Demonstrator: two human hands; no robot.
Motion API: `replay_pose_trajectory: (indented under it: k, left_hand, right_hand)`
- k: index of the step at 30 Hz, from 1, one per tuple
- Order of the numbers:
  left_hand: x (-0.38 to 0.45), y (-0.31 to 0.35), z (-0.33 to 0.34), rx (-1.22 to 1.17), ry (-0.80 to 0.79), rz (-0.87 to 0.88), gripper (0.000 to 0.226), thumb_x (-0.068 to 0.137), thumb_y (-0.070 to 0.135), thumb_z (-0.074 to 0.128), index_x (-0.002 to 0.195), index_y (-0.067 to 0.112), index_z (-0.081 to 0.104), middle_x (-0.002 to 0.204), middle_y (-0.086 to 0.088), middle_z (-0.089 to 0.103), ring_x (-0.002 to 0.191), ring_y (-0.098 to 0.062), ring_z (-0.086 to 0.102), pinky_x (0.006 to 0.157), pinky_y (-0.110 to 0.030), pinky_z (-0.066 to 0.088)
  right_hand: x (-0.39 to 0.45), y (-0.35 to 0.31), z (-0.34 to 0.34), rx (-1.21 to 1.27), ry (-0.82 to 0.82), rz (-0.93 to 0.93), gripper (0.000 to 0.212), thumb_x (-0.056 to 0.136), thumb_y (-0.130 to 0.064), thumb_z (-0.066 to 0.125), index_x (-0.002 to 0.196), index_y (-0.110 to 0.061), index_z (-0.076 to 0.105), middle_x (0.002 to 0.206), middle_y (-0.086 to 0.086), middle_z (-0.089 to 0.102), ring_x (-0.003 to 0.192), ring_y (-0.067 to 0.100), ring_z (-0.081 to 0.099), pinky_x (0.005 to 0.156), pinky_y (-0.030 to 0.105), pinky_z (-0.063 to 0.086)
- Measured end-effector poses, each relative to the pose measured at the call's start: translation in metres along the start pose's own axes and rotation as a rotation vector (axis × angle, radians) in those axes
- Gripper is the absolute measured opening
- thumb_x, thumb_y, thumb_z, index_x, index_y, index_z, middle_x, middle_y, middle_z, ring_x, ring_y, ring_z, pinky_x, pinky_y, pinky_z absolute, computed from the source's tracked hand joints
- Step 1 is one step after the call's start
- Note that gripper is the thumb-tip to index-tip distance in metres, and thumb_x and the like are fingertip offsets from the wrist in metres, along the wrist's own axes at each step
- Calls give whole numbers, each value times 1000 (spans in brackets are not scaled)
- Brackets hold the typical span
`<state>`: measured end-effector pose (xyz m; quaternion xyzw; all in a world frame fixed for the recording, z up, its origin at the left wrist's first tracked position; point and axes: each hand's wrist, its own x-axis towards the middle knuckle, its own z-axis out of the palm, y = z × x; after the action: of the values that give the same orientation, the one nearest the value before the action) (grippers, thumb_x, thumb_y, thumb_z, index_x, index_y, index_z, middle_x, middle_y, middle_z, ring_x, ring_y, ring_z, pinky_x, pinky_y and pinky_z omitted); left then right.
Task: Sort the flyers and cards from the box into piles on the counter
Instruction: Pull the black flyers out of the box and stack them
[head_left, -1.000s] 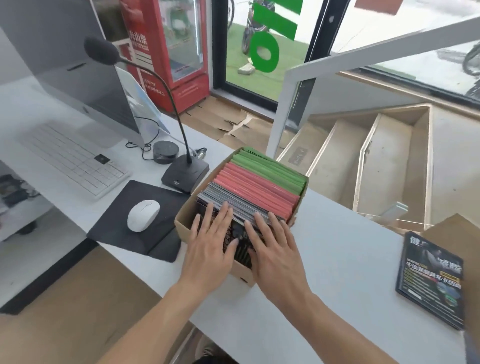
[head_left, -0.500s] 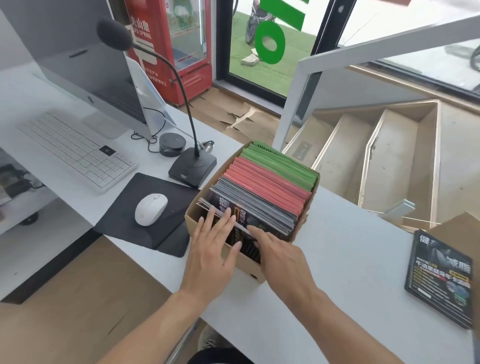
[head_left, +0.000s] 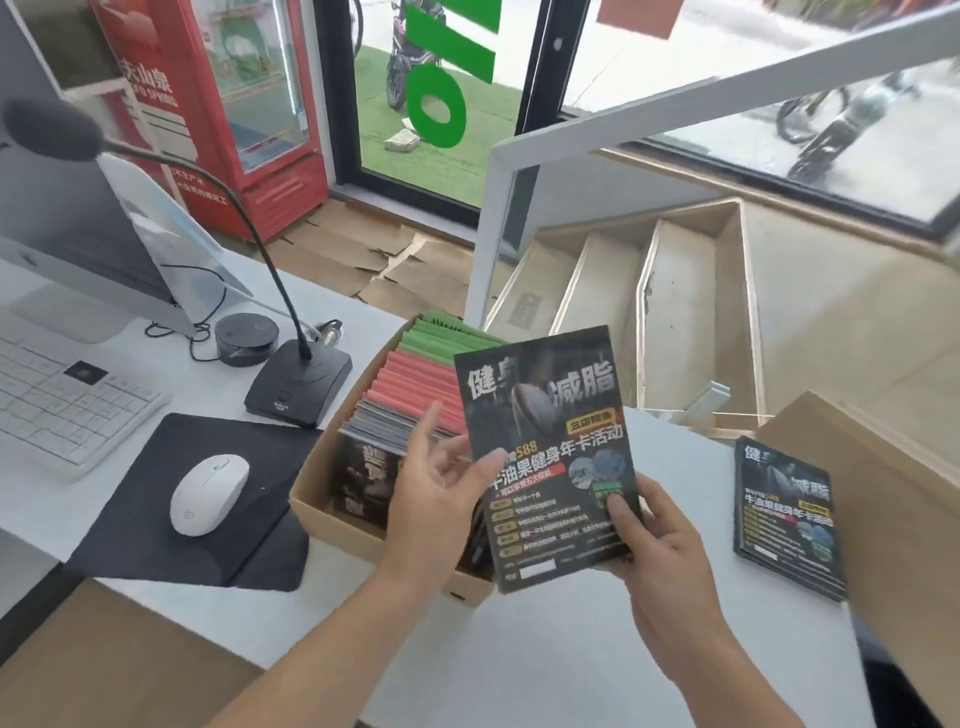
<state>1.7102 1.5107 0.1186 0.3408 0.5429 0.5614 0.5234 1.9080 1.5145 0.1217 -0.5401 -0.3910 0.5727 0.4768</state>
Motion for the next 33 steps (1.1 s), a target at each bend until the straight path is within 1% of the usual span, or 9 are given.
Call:
replay_pose_trajectory:
  k: [2, 5, 7, 10, 13, 17, 20, 28, 33]
  left_hand:
    - [7, -4, 24, -32, -111, -88, 25, 97, 21, 65, 120, 31, 62, 110, -2, 76, 98, -23, 74, 87, -47, 58]
    - [10, -14, 51, -44, -185, -92, 23, 100, 13, 61, 113, 31, 68, 108, 0, 77, 103, -24, 72, 95, -52, 55]
    - [10, -21, 66, -39, -272, -52, 26, 98, 6, 61, 117, 22, 68, 108, 1, 77, 105, -21, 71, 96, -44, 54]
    - [5, -39, 87, 28, -429, 31, 22, 94, 2, 66, 108, 17, 72, 94, 5, 77, 88, -9, 68, 81, -22, 51]
    - [-2, -58, 109, 31, -509, 19, 20, 90, 11, 69, 103, 26, 73, 100, 3, 76, 93, -11, 67, 83, -24, 52]
    - [-5, -75, 134, 111, -483, 31, 23, 98, 9, 63, 107, 29, 69, 102, 10, 76, 98, -8, 68, 83, -20, 50]
    - [-5, -85, 146, 187, -481, 39, 21, 99, 12, 61, 111, 27, 68, 102, 13, 74, 97, -3, 67, 79, -13, 47]
    - [-9, -89, 151, 196, -385, 79, 19, 94, 11, 69, 109, 22, 66, 103, 10, 75, 98, -6, 68, 81, -14, 49]
    - [-16, -93, 151, 216, -342, 78, 24, 94, 14, 69, 114, 27, 63, 106, 15, 73, 101, -1, 66, 80, -8, 45]
  right_hand:
    - [-4, 6, -14, 26, 29, 35, 20, 98, -7, 54, 114, -13, 65, 101, 12, 75, 82, 23, 70, 65, 38, 59]
    - [-12, 14, -38, -46, 78, 8, 21, 96, 3, 54, 108, -10, 64, 98, 8, 76, 88, 19, 70, 68, 23, 56]
    - [-15, 12, -52, -93, 129, -20, 24, 93, 9, 56, 108, -9, 62, 99, 6, 76, 94, 19, 70, 73, 21, 54]
    - [-20, 1, -70, -37, 253, -73, 28, 91, 10, 59, 112, -8, 62, 102, 6, 75, 94, 18, 69, 78, 28, 52]
    - [-19, -6, -89, 4, 343, -133, 34, 87, 14, 60, 112, -9, 63, 104, 5, 75, 95, 16, 69, 81, 30, 50]
    - [-13, 9, -109, -37, 356, -130, 33, 90, 10, 60, 118, -7, 62, 112, 6, 73, 105, 21, 68, 89, 33, 52]
    - [-7, 21, -122, -26, 375, -101, 31, 91, 9, 59, 117, -7, 61, 109, 2, 74, 101, 17, 67, 83, 27, 49]
    - [-2, 38, -145, -71, 250, -50, 30, 91, 14, 56, 110, -7, 65, 105, 3, 75, 97, 14, 69, 80, 25, 54]
    - [6, 51, -146, -75, 221, -28, 30, 91, 15, 55, 111, -6, 64, 106, 3, 74, 102, 17, 68, 95, 41, 54]
